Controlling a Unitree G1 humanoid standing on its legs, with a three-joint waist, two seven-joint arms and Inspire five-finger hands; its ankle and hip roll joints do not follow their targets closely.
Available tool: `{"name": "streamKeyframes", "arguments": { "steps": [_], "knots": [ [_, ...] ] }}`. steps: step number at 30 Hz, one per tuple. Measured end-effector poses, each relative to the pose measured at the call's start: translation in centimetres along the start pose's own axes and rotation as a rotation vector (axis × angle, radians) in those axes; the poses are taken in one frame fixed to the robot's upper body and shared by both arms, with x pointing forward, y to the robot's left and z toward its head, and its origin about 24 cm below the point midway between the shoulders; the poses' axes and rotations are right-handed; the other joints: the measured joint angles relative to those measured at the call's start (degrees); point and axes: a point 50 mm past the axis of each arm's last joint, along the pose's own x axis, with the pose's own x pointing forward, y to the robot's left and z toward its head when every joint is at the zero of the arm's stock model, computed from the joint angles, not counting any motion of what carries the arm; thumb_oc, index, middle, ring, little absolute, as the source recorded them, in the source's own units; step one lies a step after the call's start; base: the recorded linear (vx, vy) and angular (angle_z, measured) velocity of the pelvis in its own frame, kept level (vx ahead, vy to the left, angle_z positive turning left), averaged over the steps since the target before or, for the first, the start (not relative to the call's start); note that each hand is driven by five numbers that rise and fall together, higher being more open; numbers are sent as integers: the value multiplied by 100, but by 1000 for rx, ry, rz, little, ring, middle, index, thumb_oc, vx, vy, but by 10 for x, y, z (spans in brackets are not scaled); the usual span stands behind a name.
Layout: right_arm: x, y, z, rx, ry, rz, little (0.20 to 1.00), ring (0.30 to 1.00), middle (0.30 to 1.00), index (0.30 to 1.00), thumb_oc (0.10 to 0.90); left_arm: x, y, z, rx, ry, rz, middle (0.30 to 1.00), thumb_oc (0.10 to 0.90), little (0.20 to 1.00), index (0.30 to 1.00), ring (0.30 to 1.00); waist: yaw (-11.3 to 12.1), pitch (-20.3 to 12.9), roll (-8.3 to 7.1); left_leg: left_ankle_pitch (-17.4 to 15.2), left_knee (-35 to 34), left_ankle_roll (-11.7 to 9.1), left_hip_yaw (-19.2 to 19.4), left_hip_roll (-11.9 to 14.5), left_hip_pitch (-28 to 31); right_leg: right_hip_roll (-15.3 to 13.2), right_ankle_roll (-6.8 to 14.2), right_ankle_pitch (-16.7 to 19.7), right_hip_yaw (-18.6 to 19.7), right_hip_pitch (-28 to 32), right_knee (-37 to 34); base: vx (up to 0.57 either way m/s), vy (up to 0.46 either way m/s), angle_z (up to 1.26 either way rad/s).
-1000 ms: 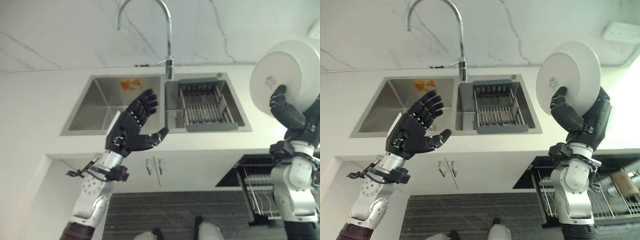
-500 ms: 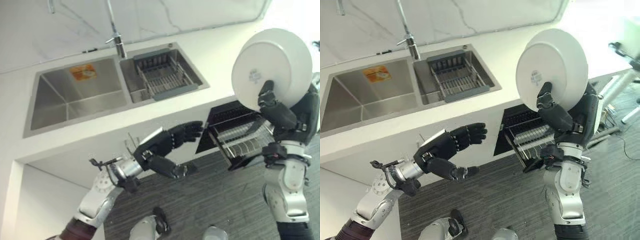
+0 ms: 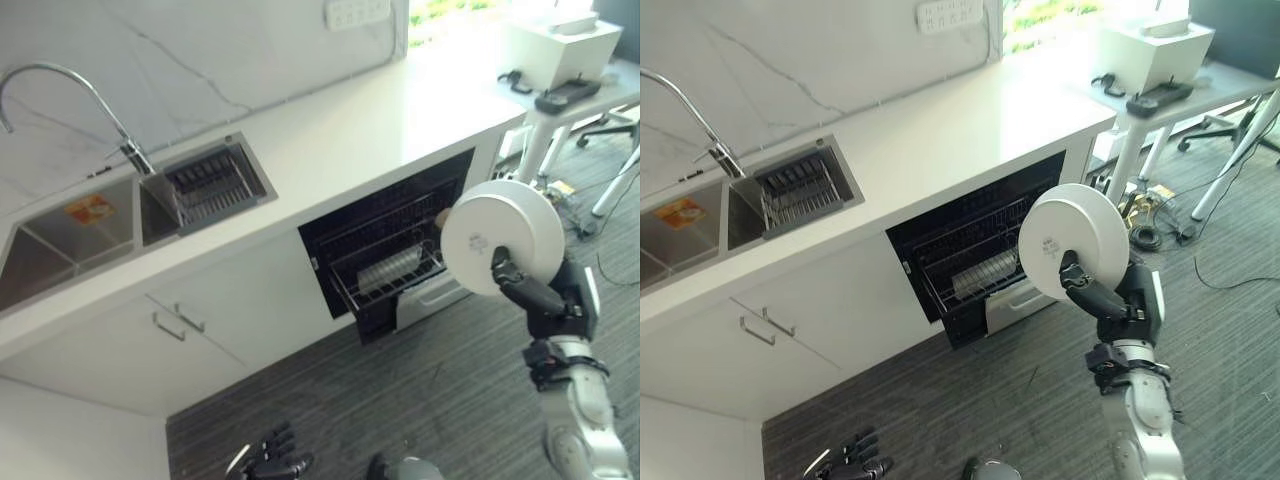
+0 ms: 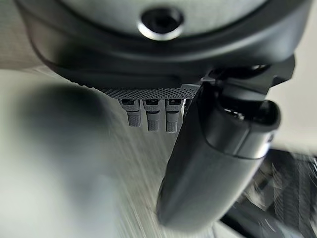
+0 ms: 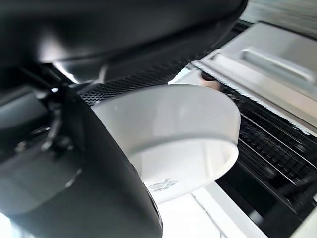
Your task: Place the dishes in the dishwasher.
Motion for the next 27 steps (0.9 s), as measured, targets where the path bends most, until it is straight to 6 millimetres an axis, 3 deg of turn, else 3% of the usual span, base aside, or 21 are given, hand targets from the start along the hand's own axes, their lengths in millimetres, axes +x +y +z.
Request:
{"name": "streamKeyframes", "arguments": {
  "steps": [1, 2, 3, 4, 5, 6, 7, 8, 9, 10, 11, 12, 13, 14, 15, 17, 20, 22, 24, 26, 27],
  "knots": [
    [-2, 5, -8, 53, 16, -57, 300, 300, 300, 300, 400, 1, 17, -4, -69, 26, 141, 900, 800, 900, 900, 900, -14, 24, -401, -355, 799, -426, -185, -189, -303, -733, -21, -183, 307, 256, -602, 216, 90, 19],
    [-3, 9, -15, 60, 52, -67, 300, 300, 300, 300, 400, 9, 22, -1, -152, 53, 245, 900, 800, 900, 900, 900, 137, 139, -351, -583, 1224, -663, -153, -31, -511, -359, -931, 23, 362, 446, -801, 275, 168, 25],
    [-1, 18, -18, 47, 73, -27, 300, 300, 300, 300, 400, 12, 25, 8, -86, 58, 260, 900, 800, 900, 900, 900, 244, 164, -425, -678, 940, -498, -179, -228, -633, -304, -929, 260, 401, 471, -1143, 202, 193, -57],
    [3, 31, -16, 26, 70, 57, 300, 300, 300, 300, 400, 17, 25, 19, -23, 57, 261, 900, 800, 900, 900, 900, 463, 164, -464, -646, 337, -223, -122, -432, -750, -84, -758, 496, 580, 531, -1755, 227, 242, -129],
    [5, 40, -11, -1, 48, 126, 300, 300, 300, 300, 400, 17, 29, 18, 48, 90, 273, 900, 800, 900, 900, 900, 603, 169, -479, -316, -453, -56, -33, -376, -467, -135, -668, 283, 113, 623, -1675, 246, 243, -135],
    [4, 40, -6, -16, 33, 142, 300, 300, 300, 300, 400, 15, 35, 21, 58, 87, 301, 900, 800, 900, 900, 900, 553, 252, -681, -107, -224, -9, -35, -380, -327, -111, -943, 518, 89, 696, -1610, 261, 264, -89],
    [6, 38, 4, -57, 12, 179, 300, 300, 300, 300, 400, 13, 44, 21, 123, 116, 320, 900, 800, 900, 900, 900, 423, 223, -777, -323, 203, 72, -75, -388, -409, -68, -880, 487, 65, 774, -1718, 255, 243, -47],
    [7, 39, 17, -84, -29, 219, 300, 300, 300, 300, 400, 12, 46, 17, 128, 144, 326, 900, 800, 900, 900, 900, 380, 192, -758, -553, 441, 238, 41, -440, -399, -40, -689, 465, 34, 832, -1838, 228, 224, -51],
    [9, 40, 33, -108, -88, 251, 300, 300, 300, 300, 400, 10, 42, 7, 118, 189, 319, 900, 800, 900, 900, 900, 231, 110, -563, -607, 257, 400, -2, -256, -369, 76, -643, 251, -142, 672, -1460, 201, 196, -53],
    [10, 41, 39, -108, -122, 249, 300, 300, 300, 300, 400, 5, 55, 10, 110, 178, 360, 900, 800, 900, 900, 900, 157, 94, -873, -742, 546, 445, 56, -365, -482, -265, -546, 20, -7, 638, -745, 156, 166, -16],
    [11, 38, 42, -116, -136, 232, 300, 300, 300, 300, 400, 3, 63, 14, 135, 185, 374, 900, 800, 900, 900, 900, 104, 83, -990, -826, 798, 374, 11, -386, -506, -208, -806, -35, 28, 892, -1052, 112, 170, 8],
    [11, 35, 42, -123, -137, 216, 300, 300, 300, 300, 400, 3, 63, 13, 153, 201, 366, 900, 800, 900, 900, 900, 124, 40, -939, -854, 911, 323, -52, -325, -528, -112, -841, 119, -17, 1049, -1321, 78, 123, 17],
    [13, 34, 45, -122, -153, 207, 300, 300, 300, 300, 400, 5, 57, 11, 170, 214, 327, 900, 800, 900, 900, 900, 116, 8, -876, -927, 1020, 358, -52, -337, -608, -69, -553, 236, -93, 1137, -1427, 74, 163, 10],
    [14, 35, 48, -121, -167, 210, 300, 300, 300, 300, 400, 7, 52, 10, 178, 219, 303, 900, 800, 900, 900, 900, 111, 8, -767, -859, 851, 606, -73, -327, -657, -92, -373, 266, -79, 976, -1105, 37, 95, 0],
    [14, 37, 46, -110, -165, 212, 300, 300, 300, 300, 400, 8, 50, 10, 201, 222, 288, 900, 800, 900, 900, 900, 143, 2, -753, -830, 874, 719, 9, -287, -677, -187, -230, 258, -72, 750, -673, 69, 66, -4],
    [11, 44, 42, -117, -155, 241, 300, 300, 300, 300, 400, 10, 50, 16, 238, 213, 273, 900, 800, 900, 900, 900, 141, 18, -760, -846, 896, 785, -30, -434, -712, -500, -169, 320, 198, 142, 360, 85, -119, 5],
    [7, 51, 35, -186, -144, 290, 300, 300, 300, 300, 400, 12, 47, 18, 243, 207, 249, 900, 800, 900, 900, 900, 191, 42, -615, -745, 659, 738, -142, -558, -659, -839, -262, 371, 325, 376, -1108, 176, -352, 22],
    [7, 47, 38, -259, -168, 296, 300, 300, 300, 300, 400, 16, 47, 24, 221, 210, 239, 900, 800, 900, 900, 900, 139, 62, -621, -706, 548, 781, -403, -824, -706, -1236, -1, 588, 713, 523, -2185, 159, -323, 55],
    [6, 44, 39, -283, -173, 293, 300, 300, 300, 300, 400, 17, 45, 24, 239, 217, 223, 900, 800, 900, 900, 900, 52, 108, -675, -579, 470, 947, -454, -970, -621, -1532, 43, 882, 835, 470, -2282, 215, -365, 57],
    [2, 42, 36, -327, -184, 280, 300, 300, 300, 300, 400, 16, 45, 24, 234, 213, 222, 900, 800, 900, 900, 900, -34, 149, -655, -616, 450, 806, -883, -1031, -574, -1285, 153, 917, 1369, 283, -1924, 122, -270, 82],
    [3, 42, 37, -365, -195, 289, 300, 300, 300, 300, 400, 16, 47, 28, 229, 203, 229, 900, 800, 900, 900, 900, -26, 186, -842, -478, 308, 737, -960, -1118, -462, -1234, 120, 940, 1313, 277, -1923, 176, -486, 82]
  ]
}}
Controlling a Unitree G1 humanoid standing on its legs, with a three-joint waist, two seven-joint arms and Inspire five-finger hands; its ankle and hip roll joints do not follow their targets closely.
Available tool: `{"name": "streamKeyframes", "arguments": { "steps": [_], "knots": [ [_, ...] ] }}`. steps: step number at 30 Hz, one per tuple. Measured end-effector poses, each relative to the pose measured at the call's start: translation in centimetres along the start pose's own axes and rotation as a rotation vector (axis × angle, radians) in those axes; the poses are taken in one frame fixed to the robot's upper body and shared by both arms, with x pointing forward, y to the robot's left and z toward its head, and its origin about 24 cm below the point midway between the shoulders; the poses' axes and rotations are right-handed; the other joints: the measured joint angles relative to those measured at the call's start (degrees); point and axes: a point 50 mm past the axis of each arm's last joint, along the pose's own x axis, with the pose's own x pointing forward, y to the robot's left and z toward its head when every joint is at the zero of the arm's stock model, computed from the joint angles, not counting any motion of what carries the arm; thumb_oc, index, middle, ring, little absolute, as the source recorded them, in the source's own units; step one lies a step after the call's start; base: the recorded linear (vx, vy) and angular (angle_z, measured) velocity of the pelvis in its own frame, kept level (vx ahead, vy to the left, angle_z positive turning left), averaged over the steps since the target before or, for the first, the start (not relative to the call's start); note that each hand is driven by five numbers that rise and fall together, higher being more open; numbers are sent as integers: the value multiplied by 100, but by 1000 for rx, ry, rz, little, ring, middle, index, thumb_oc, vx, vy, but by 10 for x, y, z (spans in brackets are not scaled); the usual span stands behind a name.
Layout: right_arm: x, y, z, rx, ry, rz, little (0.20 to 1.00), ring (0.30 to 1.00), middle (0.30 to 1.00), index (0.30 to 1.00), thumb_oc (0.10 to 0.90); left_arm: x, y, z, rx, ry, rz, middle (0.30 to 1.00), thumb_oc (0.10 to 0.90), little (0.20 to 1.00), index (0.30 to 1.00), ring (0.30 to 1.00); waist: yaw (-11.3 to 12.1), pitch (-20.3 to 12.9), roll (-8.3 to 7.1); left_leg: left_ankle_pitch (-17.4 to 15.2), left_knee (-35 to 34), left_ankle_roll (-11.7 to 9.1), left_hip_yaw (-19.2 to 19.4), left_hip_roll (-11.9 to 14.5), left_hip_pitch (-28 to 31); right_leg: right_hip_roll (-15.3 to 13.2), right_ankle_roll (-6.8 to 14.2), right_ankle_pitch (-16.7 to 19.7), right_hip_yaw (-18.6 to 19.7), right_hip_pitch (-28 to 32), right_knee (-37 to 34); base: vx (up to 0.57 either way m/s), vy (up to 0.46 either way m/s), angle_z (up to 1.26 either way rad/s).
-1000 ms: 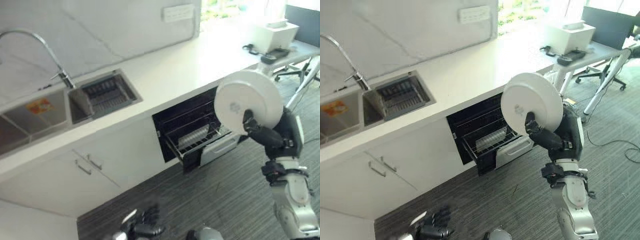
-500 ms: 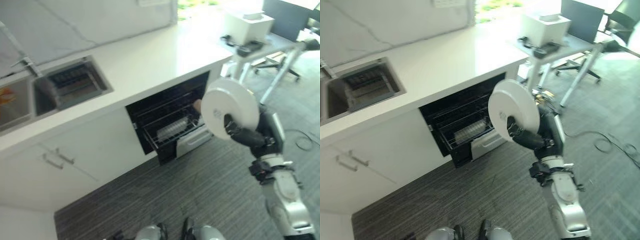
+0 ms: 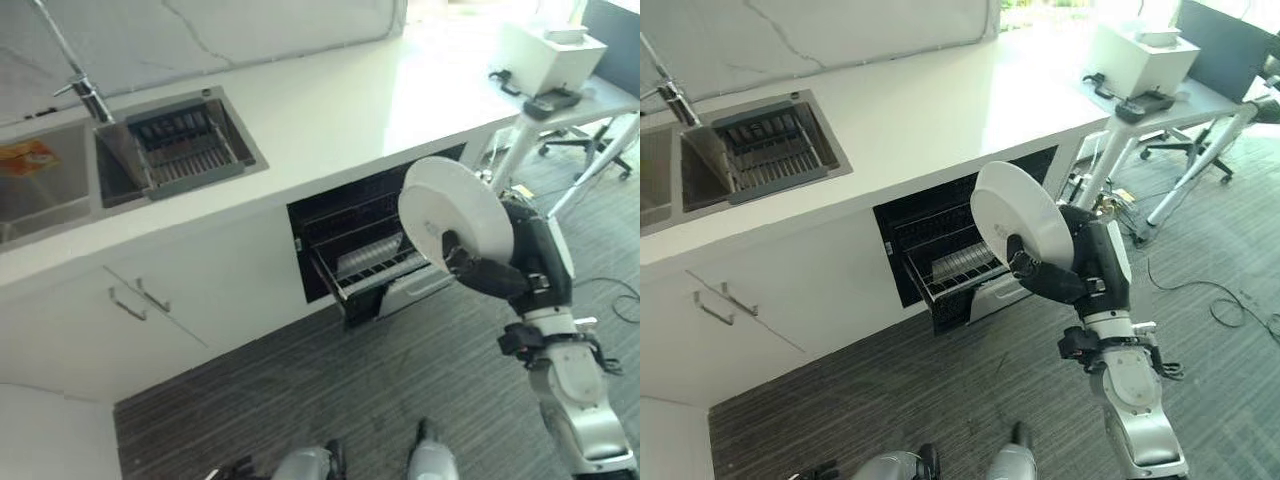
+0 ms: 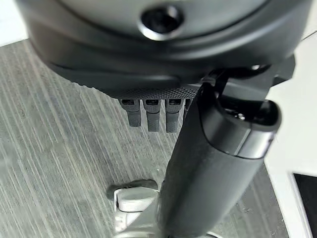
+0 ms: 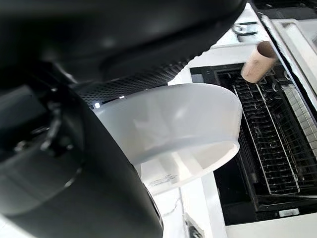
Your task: Place the dishes in the dishwasher.
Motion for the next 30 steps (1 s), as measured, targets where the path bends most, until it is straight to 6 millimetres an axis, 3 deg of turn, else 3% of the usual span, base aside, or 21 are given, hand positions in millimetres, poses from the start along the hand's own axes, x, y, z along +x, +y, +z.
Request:
{"name": "streamKeyframes", "arguments": {
  "steps": [1, 2, 3, 4, 6, 7, 9, 10, 12, 13, 14, 15, 16, 18, 19, 21, 22, 24, 25, 26, 30],
  "knots": [
    [2, 2, 1, -34, -14, 15, 300, 300, 300, 300, 400, -1, 2, -6, -26, 17, 13, 900, 800, 900, 900, 900, 194, -9, -106, -49, 26, -155, -26, -22, 71, 21, -48, 24, -253, 80, 58, 216, -580, 55],
    [5, 3, 3, -55, -26, 24, 300, 300, 300, 300, 400, -2, 1, -11, -45, 31, 17, 900, 800, 900, 900, 900, 224, -27, -133, -31, 18, -242, -110, 6, 91, 64, -69, 29, -359, 155, 215, 190, -485, 64],
    [9, -3, 7, -158, -39, 63, 300, 300, 300, 300, 400, -3, 2, -14, -67, 43, 20, 900, 800, 900, 900, 900, 265, -49, -76, 8, -219, -538, -424, 184, 139, 301, -262, 50, -597, 396, 42, 158, -387, 107],
    [13, -8, 12, -243, -52, 108, 300, 300, 300, 300, 400, -5, 7, -18, -68, 54, 36, 900, 800, 900, 900, 900, 333, -80, -81, 121, -384, -725, 25, 749, 308, 525, -552, 12, -897, 605, -102, 112, -373, 114],
    [25, -12, 24, -424, -126, 142, 300, 300, 300, 300, 400, -13, 3, -45, -87, 110, 35, 900, 800, 900, 900, 900, 591, -195, 32, 504, -727, -1162, -50, 1143, 475, 728, -1005, -704, -1271, 461, 750, 118, -391, 77],
    [30, -14, 29, -488, -146, 164, 300, 300, 300, 300, 400, -13, 1, -48, -95, 110, 33, 900, 800, 900, 900, 900, 715, -208, 69, 635, -790, -1186, -15, 1146, 455, 760, -1108, -803, -1296, 372, 894, 120, -237, 57],
    [37, -16, 26, -605, -153, 194, 300, 300, 300, 300, 400, -13, 1, -47, -97, 101, 32, 900, 800, 900, 900, 900, 779, -199, -74, 1145, -808, -1188, -26, 1008, 387, 600, -1138, -950, -1431, 376, 986, 94, -24, 44],
    [41, -18, 23, -670, -150, 206, 300, 300, 300, 300, 400, -13, 0, -48, -87, 112, 25, 900, 800, 900, 900, 900, 860, -189, -131, 1019, -658, -1253, -113, 905, 271, 536, -1151, -949, -1503, 415, 966, 105, 64, 48],
    [42, -17, 22, -737, -164, 203, 300, 300, 300, 300, 400, -13, -4, -51, -79, 121, -2, 900, 800, 900, 900, 900, 878, -221, -14, 775, -560, -1308, 47, 985, 8, 661, -1181, -924, -1700, 422, 823, 140, 72, 44],
    [41, -15, 19, -750, -160, 211, 300, 300, 300, 300, 400, -14, -4, -52, -79, 122, -8, 900, 800, 900, 900, 900, 877, -209, 7, 755, -519, -1337, 272, 1094, -234, 776, -1027, -965, -1798, 426, 674, 183, 136, 51],
    [41, -16, 15, -768, -144, 219, 300, 300, 300, 300, 400, -12, -11, -50, -71, 121, -26, 900, 800, 900, 900, 900, 802, -198, 257, 758, -426, -1350, 387, 1391, -554, 799, 178, -1237, -2075, 424, 874, 185, 182, 55],
    [42, -19, 16, -825, -147, 240, 300, 300, 300, 300, 400, -10, -13, -45, -59, 96, -41, 900, 800, 900, 900, 900, 798, -95, 188, 822, -340, -1572, 501, 1577, -846, 508, -515, -1523, -1771, 269, 1394, 196, 205, 43],
    [42, -19, 11, -852, -132, 253, 300, 300, 300, 300, 400, -10, -15, -46, -58, 114, -49, 900, 800, 900, 900, 900, 844, -15, 196, 793, -358, -1557, 463, 1665, -948, 659, -1129, -1473, -1686, 292, 1529, 227, 228, 6],
    [39, -13, -3, -888, -100, 310, 300, 300, 300, 300, 400, -11, -19, -55, -59, 158, -63, 900, 800, 900, 900, 900, 922, -29, 236, 712, -335, -1391, 336, 1481, -855, 887, -908, -1361, -1681, 544, 994, 243, 211, -40],
    [37, -12, -4, -908, -105, 327, 300, 300, 300, 300, 400, -11, -17, -55, -69, 168, -52, 900, 800, 900, 900, 900, 932, -34, 234, 683, -274, -1323, 463, 1330, -782, 930, -831, -1307, -1709, 699, 750, 211, 147, -44],
    [35, -14, -3, -935, -107, 342, 300, 300, 300, 300, 400, -11, -11, -54, -65, 167, -37, 900, 800, 900, 900, 900, 879, -74, 265, 765, -480, -1207, 575, 1218, -473, 995, -1083, -1065, -1790, 840, 533, 176, 106, -15],
    [36, -17, -3, -945, -102, 340, 300, 300, 300, 300, 400, -9, -9, -48, -42, 153, -35, 900, 800, 900, 900, 900, 793, -84, 276, 774, -547, -1199, 576, 1226, -383, 998, -1097, -1073, -1842, 885, 533, 161, 89, 19],
    [35, -20, -4, -949, -90, 328, 300, 300, 300, 300, 400, -5, -4, -31, -18, 103, -29, 900, 800, 900, 900, 900, 802, -91, 217, 977, -584, -1107, 644, 1166, -353, 917, -1084, -1068, -1847, 915, 552, 130, 70, 16],
    [34, -19, -8, -955, -81, 328, 300, 300, 300, 300, 400, -4, 0, -24, 17, 90, -27, 900, 800, 900, 900, 900, 834, -112, 167, 1002, -604, -889, 674, 1075, -310, 823, -1103, -1054, -1848, 928, 599, 116, 50, 6],
    [34, -18, -9, -967, -81, 336, 300, 300, 300, 300, 400, -4, 4, -21, 32, 85, -19, 900, 800, 900, 900, 900, 826, -123, 125, 981, -546, -675, 689, 984, -293, 727, -1072, -1050, -1839, 933, 632, 119, 45, 10],
    [31, -24, -20, -970, -36, 336, 300, 300, 300, 300, 400, -3, 16, -5, 42, 31, 8, 900, 800, 900, 900, 900, 974, -121, 86, 722, -342, -377, 723, 739, -333, 443, -876, -1049, -1842, 1025, 659, 69, 12, 14]
  ]
}}
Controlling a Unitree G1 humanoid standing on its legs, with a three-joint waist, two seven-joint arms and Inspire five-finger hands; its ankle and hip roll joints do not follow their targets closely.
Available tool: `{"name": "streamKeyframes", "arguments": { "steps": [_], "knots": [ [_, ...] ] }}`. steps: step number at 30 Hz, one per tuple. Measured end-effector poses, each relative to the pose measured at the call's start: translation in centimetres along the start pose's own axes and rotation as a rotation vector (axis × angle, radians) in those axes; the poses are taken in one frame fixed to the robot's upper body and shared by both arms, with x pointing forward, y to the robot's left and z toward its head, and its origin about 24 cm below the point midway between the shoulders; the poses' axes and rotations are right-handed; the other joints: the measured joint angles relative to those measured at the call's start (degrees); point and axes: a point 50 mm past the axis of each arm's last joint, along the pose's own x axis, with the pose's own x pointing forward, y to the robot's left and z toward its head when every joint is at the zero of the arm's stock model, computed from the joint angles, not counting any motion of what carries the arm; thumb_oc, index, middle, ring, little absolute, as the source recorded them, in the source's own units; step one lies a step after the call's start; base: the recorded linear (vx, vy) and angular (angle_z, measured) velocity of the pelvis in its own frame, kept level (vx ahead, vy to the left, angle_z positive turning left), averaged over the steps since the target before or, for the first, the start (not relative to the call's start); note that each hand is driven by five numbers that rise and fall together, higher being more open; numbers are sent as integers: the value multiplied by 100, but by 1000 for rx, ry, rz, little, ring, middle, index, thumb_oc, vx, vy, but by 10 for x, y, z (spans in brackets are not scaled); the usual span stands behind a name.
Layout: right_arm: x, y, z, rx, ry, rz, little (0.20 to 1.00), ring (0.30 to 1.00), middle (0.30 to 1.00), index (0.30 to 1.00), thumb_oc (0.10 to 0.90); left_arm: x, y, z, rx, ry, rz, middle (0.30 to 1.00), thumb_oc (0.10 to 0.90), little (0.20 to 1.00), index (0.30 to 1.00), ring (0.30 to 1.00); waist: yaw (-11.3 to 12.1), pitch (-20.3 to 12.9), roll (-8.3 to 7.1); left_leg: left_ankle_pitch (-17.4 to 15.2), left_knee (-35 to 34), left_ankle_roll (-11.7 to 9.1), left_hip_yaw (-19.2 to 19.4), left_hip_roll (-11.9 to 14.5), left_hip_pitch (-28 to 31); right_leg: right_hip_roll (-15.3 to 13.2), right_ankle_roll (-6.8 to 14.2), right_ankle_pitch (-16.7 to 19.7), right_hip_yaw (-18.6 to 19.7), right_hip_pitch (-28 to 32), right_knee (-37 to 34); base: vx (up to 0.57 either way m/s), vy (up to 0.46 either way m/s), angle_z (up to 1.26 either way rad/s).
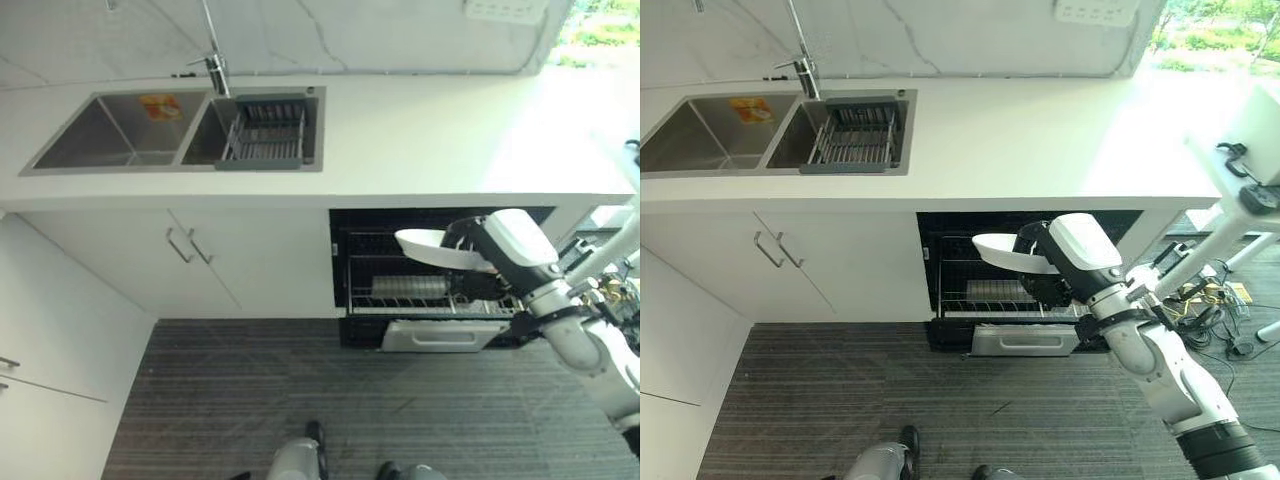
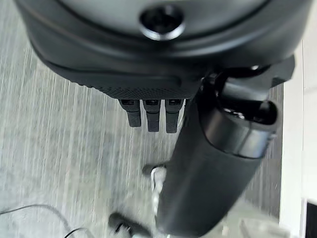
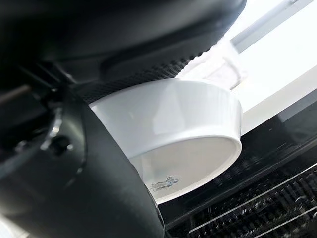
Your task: Place the dishes in the dishwasher.
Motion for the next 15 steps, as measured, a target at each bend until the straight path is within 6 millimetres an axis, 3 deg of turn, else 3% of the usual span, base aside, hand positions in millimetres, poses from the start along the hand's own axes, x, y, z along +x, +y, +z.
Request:
{"name": "streamKeyframes", "arguments": {
  "steps": [5, 9, 15],
  "knots": [
    [11, 19, -16, -29, 42, 52, 300, 300, 300, 300, 400, 1, 7, 14, 29, -32, 13, 900, 800, 900, 900, 900, 182, 4, -18, -124, 129, 121, -26, -93, -128, -135, 199, 7, -30, -45, -2, 12, -28, 6],
    [16, 21, -23, -43, 80, 51, 300, 300, 300, 300, 400, 1, 7, 9, 29, -8, 12, 900, 800, 900, 900, 900, 311, 5, -33, -95, 202, 81, -93, -96, -444, -135, 187, 26, -52, -318, 85, -37, -35, 5],
    [17, 26, -51, -71, 223, 93, 300, 300, 300, 300, 400, 1, 6, 12, 44, -9, 1, 900, 800, 900, 900, 900, 615, 45, 33, 24, 178, 135, -209, -157, -665, -179, 172, 39, -134, -535, 173, -41, -28, 12]
  ]
}}
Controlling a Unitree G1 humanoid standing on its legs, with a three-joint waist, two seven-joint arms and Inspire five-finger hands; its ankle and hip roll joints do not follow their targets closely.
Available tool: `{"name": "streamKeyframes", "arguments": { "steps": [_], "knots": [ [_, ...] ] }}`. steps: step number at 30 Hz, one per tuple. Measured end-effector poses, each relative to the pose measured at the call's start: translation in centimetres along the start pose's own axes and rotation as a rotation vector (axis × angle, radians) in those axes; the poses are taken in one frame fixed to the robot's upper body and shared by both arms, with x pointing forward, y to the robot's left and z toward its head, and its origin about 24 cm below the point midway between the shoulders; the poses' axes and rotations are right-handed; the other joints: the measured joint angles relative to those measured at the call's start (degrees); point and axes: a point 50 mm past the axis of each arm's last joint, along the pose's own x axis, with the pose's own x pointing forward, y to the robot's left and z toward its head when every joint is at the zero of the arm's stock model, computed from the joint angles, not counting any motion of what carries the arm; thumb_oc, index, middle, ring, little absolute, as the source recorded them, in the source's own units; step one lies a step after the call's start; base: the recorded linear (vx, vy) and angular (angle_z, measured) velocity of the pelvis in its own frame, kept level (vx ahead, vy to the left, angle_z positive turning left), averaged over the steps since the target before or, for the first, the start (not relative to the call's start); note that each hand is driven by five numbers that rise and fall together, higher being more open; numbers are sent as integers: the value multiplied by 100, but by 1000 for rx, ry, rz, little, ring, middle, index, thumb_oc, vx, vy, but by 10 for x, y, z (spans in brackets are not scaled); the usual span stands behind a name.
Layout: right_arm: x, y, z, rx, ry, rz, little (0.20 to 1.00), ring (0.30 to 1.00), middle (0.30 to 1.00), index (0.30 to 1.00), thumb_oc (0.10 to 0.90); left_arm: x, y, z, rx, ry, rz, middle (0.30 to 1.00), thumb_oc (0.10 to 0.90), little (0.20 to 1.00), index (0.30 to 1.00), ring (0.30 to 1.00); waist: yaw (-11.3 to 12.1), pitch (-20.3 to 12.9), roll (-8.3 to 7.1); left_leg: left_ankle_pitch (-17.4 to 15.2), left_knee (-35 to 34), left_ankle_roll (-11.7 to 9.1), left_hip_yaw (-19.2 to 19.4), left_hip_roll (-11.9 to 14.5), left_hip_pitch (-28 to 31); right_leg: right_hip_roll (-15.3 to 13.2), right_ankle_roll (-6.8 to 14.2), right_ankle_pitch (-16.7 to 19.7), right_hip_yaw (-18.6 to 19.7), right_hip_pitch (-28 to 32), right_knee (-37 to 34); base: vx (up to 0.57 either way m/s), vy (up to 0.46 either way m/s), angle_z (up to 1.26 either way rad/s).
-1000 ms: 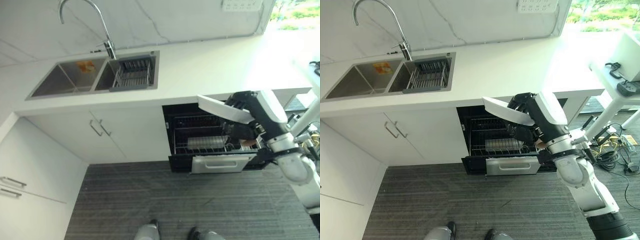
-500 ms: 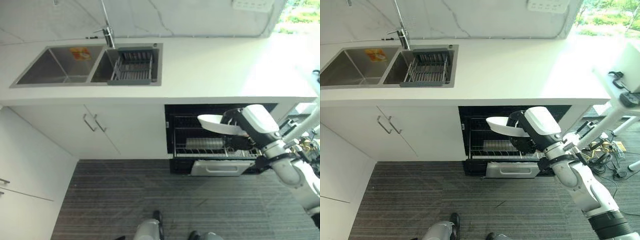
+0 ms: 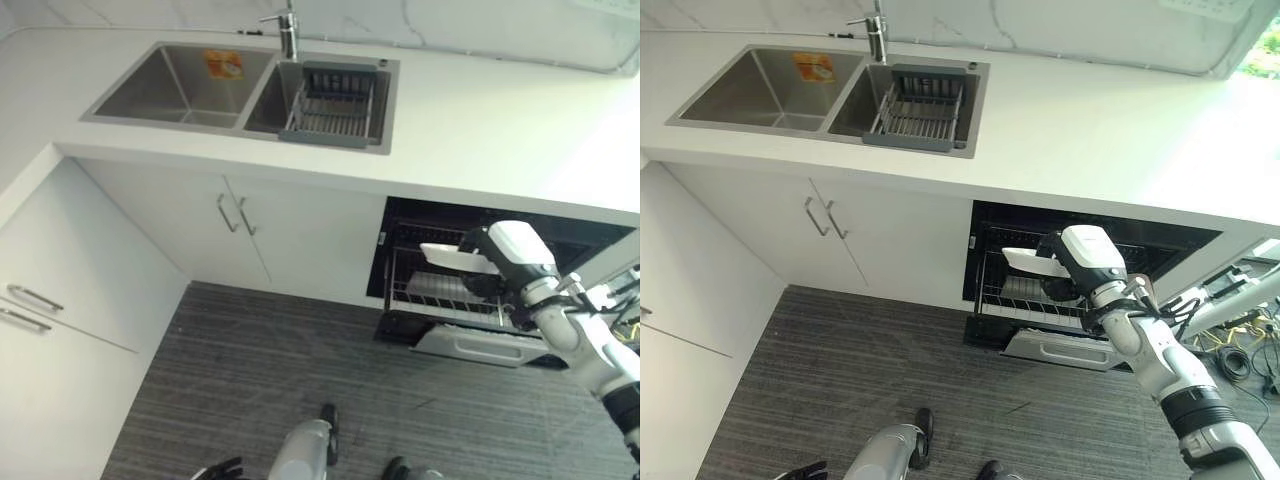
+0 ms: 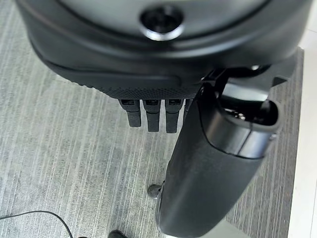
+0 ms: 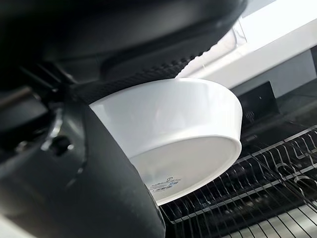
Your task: Place the dishes in the dishwasher.
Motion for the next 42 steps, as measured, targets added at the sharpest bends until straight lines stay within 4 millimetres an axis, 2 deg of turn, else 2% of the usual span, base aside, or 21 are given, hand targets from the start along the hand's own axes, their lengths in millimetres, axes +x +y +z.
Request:
{"name": "streamKeyframes", "arguments": {
  "steps": [2, 8, 11, 13, 15, 17, 19, 21, 25, 30, 31, 32, 34, 35, 42],
  "knots": [
    [2, 2, -4, 10, 27, 3, 300, 300, 300, 300, 400, 0, -1, 3, -5, -7, -3, 900, 800, 900, 900, 900, 20, 29, 50, 25, -22, 8, -31, -36, -17, -39, -6, -6, -72, 1, 17, 1, -5, 12],
    [3, 15, -27, 34, 151, 58, 300, 300, 300, 300, 400, 0, -2, 22, 15, -69, -19, 900, 800, 900, 900, 900, 302, 189, 142, 68, -97, 34, -90, -127, 0, -140, 44, -58, -167, 8, 99, 1, -38, 7],
    [13, 8, -28, 18, 160, 49, 300, 300, 300, 300, 400, 0, -2, 24, 32, -70, -34, 900, 800, 900, 900, 900, 307, 335, 193, 103, -91, 47, -115, -135, -18, -145, 24, -68, -193, -2, 108, -18, -27, 8],
    [18, 3, -28, 12, 161, 37, 300, 300, 300, 300, 400, 0, -2, 23, 37, -66, -35, 900, 800, 900, 900, 900, 400, 372, 210, 126, -112, 74, -108, -137, -70, -156, 35, -77, -194, -30, 130, -99, -45, 1],
    [31, -15, -26, 7, 155, -28, 300, 300, 300, 300, 400, 1, -3, 32, 28, -93, -44, 900, 800, 900, 900, 900, 446, 503, 268, 179, -113, 81, -114, -136, -169, -181, 65, -129, -201, -193, 230, -101, -21, 4],
    [41, -33, -26, -6, 170, -109, 300, 300, 300, 300, 400, 1, -5, 45, -2, -137, -60, 900, 800, 900, 900, 900, 542, 642, 419, 220, -113, 74, -142, -140, -264, -186, 31, -139, -211, -307, 285, -34, -20, 6],
    [42, -35, -27, -12, 174, -134, 300, 300, 300, 300, 400, 0, -5, 52, -11, -167, -68, 900, 800, 900, 900, 900, 668, 699, 494, 217, -124, 67, -163, -164, -261, -205, 3, -155, -212, -307, 313, -24, -17, 7],
    [40, -33, -30, -14, 187, -128, 300, 300, 300, 300, 400, -1, -6, 56, -9, -176, -75, 900, 800, 900, 900, 900, 777, 718, 487, 216, -156, 67, -169, -205, -261, -238, 19, -177, -215, -316, 321, -27, -6, 8],
    [40, -35, -35, -21, 221, -140, 300, 300, 300, 300, 400, -1, -7, 57, -7, -175, -81, 900, 800, 900, 900, 900, 783, 758, 458, 217, -203, 75, -169, -260, -333, -290, 59, -200, -220, -394, 314, -51, -1, 4],
    [40, -45, -47, -44, 289, -172, 300, 300, 300, 300, 400, -3, -6, 65, -21, -209, -90, 900, 800, 900, 900, 900, 775, 934, 563, 222, -225, 77, -183, -255, -433, -289, 71, -232, -224, -496, 361, -43, -27, 1],
    [38, -44, -49, -45, 298, -169, 300, 300, 300, 300, 400, -4, -6, 69, -20, -222, -93, 900, 800, 900, 900, 900, 753, 973, 543, 233, -292, 93, -164, -312, -410, -447, 170, -387, -193, -503, 561, -147, 39, 14],
    [36, -44, -53, -50, 316, -169, 300, 300, 300, 300, 400, -5, -5, 75, 7, -242, -96, 900, 800, 900, 900, 900, 751, 989, 504, 277, -227, 116, -189, -399, -490, -619, 343, -362, -84, -411, 407, -154, 42, 13],
    [36, -50, -58, -61, 345, -178, 300, 300, 300, 300, 400, -6, -9, 88, 41, -279, -111, 900, 800, 900, 900, 900, 781, 1100, 626, 341, -230, 97, -234, -316, -577, -560, 386, -260, -226, -447, 356, -49, -32, 6],
    [34, -43, -60, -78, 363, -146, 300, 300, 300, 300, 400, -6, -10, 90, 40, -283, -117, 900, 800, 900, 900, 900, 772, 1111, 644, 365, -335, 70, -220, -303, -545, -547, 385, -280, -207, -449, 333, -17, -57, 0],
    [31, -49, -66, -90, 396, -165, 300, 300, 300, 300, 400, -6, -11, 90, 23, -281, -124, 900, 800, 900, 900, 900, 618, 1171, 589, 417, -472, 55, -163, -277, -556, -481, 362, -129, -192, -489, 116, -42, 5, -7]
  ]
}}
